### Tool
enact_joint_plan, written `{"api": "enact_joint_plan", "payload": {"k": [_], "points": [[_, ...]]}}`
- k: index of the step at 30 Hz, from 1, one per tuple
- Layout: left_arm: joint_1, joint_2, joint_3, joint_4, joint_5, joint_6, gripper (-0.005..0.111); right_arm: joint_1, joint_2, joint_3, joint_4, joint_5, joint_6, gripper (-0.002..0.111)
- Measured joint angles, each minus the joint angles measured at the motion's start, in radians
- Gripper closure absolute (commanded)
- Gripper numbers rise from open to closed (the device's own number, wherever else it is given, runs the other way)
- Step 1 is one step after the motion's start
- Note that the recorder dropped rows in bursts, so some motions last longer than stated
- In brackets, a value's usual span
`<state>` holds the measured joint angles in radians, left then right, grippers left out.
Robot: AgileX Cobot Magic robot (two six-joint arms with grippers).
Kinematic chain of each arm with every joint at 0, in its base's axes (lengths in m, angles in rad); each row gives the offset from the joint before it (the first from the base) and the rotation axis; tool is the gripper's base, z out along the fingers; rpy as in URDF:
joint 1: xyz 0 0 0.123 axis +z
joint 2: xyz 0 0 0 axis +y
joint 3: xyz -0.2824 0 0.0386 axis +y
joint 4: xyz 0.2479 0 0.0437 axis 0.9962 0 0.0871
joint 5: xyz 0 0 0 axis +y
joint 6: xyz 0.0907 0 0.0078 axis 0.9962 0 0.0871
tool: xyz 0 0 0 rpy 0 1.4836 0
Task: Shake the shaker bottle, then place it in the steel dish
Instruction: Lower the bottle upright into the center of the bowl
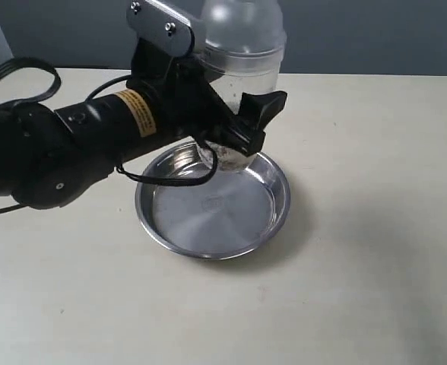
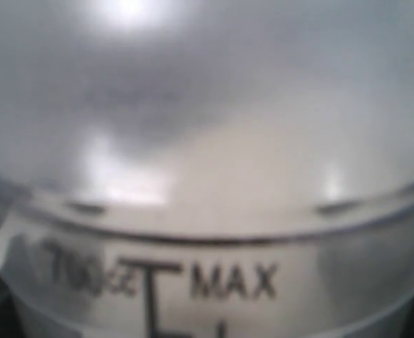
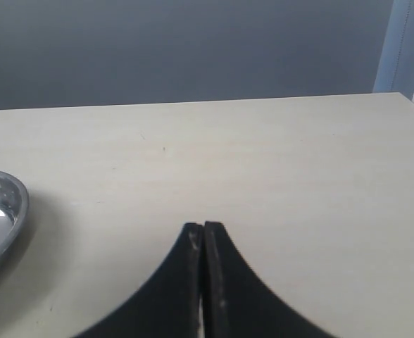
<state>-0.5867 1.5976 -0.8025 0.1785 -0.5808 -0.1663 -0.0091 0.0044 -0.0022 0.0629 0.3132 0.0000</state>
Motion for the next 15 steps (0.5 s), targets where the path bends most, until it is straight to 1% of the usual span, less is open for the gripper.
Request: {"api": "enact_joint_plan", "payload": {"k": [2, 4, 6, 9, 12, 15], "points": [[0.000, 0.026, 0.000, 0.000, -0.025, 0.007, 0.106, 0.000, 0.000, 0.000, 0.000, 0.000, 0.000, 0.109], [0.000, 0.057, 0.019, 0.000, -0.099, 0.011, 0.106, 0.000, 0.000, 0.000, 0.000, 0.000, 0.000, 0.109], [0.000, 0.084, 0.052, -0.011, -0.210, 0.011, 0.106, 0.000, 0.000, 0.000, 0.000, 0.000, 0.000, 0.109], [-0.002, 0.110, 0.105, -0.085, -0.325, 0.015, 0.106, 0.000, 0.000, 0.000, 0.000, 0.000, 0.000, 0.109], [-0.002, 0.125, 0.147, -0.160, -0.383, 0.053, 0.106, 0.000, 0.000, 0.000, 0.000, 0.000, 0.000, 0.109], [-0.002, 0.131, 0.168, -0.187, -0.398, 0.086, 0.106, 0.000, 0.000, 0.000, 0.000, 0.000, 0.000, 0.109]]}}
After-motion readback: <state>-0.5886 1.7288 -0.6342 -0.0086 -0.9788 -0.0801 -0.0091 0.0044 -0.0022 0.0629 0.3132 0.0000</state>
